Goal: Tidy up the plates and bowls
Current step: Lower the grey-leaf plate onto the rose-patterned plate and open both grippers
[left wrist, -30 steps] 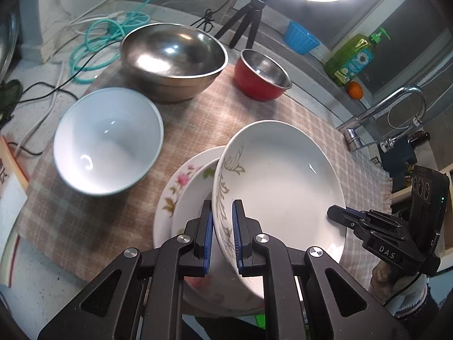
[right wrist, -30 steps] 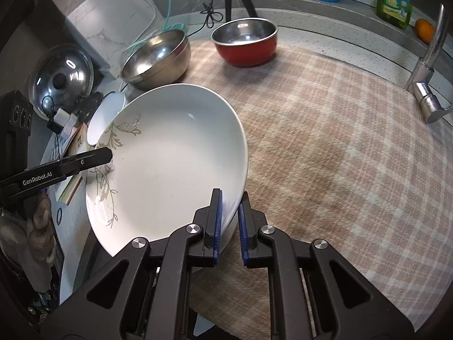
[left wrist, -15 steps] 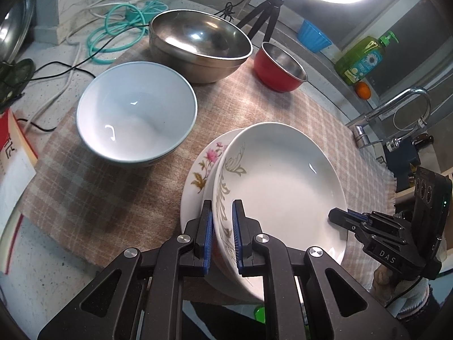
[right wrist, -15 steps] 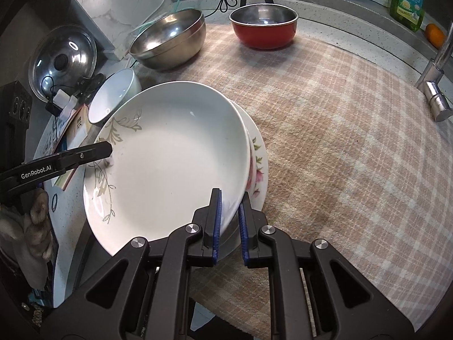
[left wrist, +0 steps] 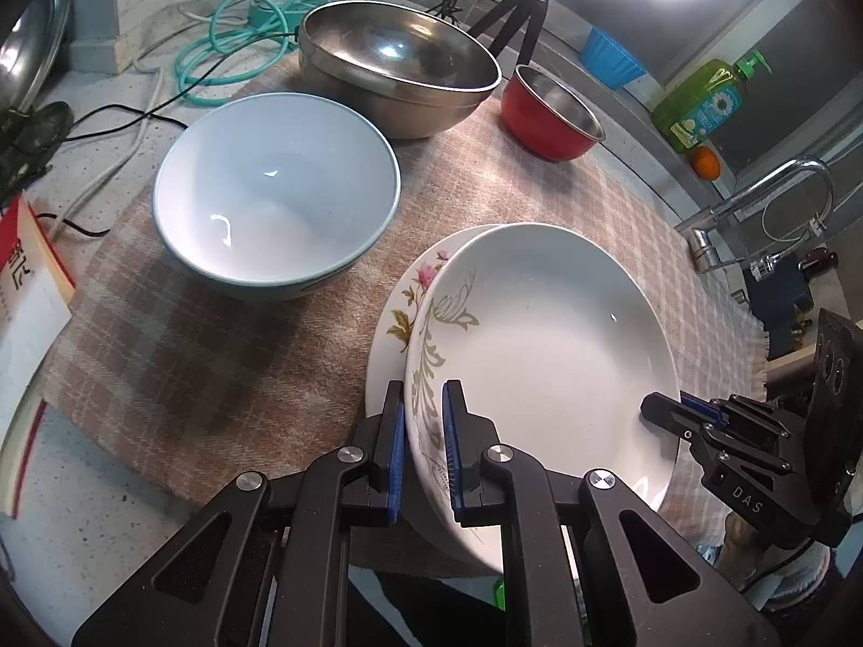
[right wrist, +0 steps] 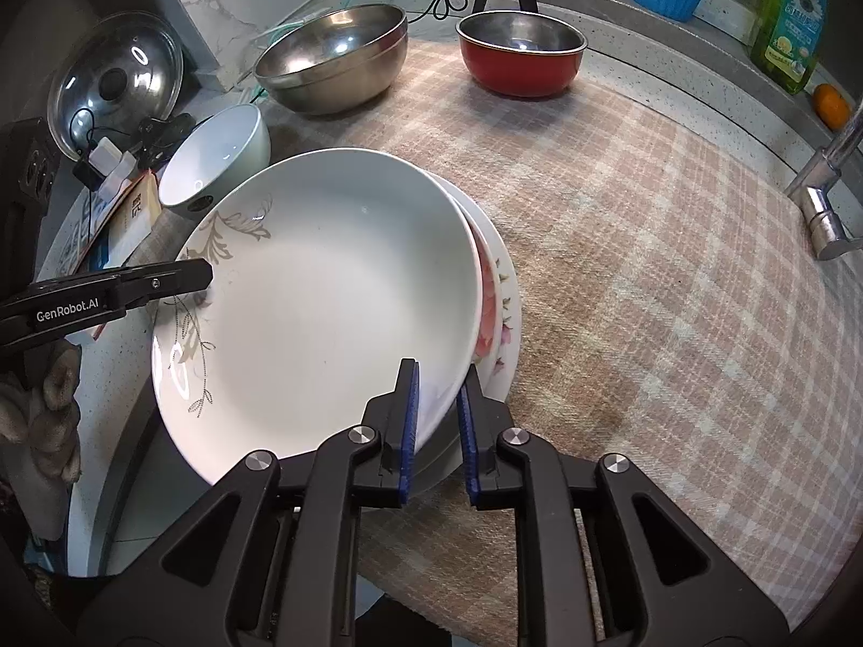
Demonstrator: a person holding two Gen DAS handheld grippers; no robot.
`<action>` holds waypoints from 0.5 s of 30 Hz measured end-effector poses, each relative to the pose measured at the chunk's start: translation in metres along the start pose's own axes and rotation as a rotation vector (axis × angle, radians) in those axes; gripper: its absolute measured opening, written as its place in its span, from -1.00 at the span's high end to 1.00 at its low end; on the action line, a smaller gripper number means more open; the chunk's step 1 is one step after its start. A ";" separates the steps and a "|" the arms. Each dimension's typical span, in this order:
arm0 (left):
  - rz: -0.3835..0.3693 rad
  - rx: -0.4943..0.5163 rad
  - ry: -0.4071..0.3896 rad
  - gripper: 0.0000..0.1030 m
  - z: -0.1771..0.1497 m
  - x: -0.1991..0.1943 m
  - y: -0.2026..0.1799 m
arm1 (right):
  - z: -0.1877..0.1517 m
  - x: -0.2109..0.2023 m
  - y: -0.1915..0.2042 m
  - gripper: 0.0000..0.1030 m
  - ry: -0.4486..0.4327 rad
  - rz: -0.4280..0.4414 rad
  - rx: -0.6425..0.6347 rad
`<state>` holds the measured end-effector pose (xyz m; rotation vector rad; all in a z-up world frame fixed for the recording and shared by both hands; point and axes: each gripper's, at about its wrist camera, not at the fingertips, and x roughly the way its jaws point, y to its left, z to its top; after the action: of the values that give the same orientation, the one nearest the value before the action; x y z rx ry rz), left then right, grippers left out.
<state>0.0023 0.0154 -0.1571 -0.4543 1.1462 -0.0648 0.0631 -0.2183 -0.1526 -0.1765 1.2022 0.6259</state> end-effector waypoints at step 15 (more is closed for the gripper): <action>0.043 0.048 -0.002 0.78 0.000 -0.004 -0.008 | -0.001 -0.002 0.003 0.49 -0.005 -0.061 -0.028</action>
<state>0.0025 0.0094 -0.1508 -0.3874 1.1494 -0.0544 0.0601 -0.2169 -0.1504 -0.2345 1.1790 0.5895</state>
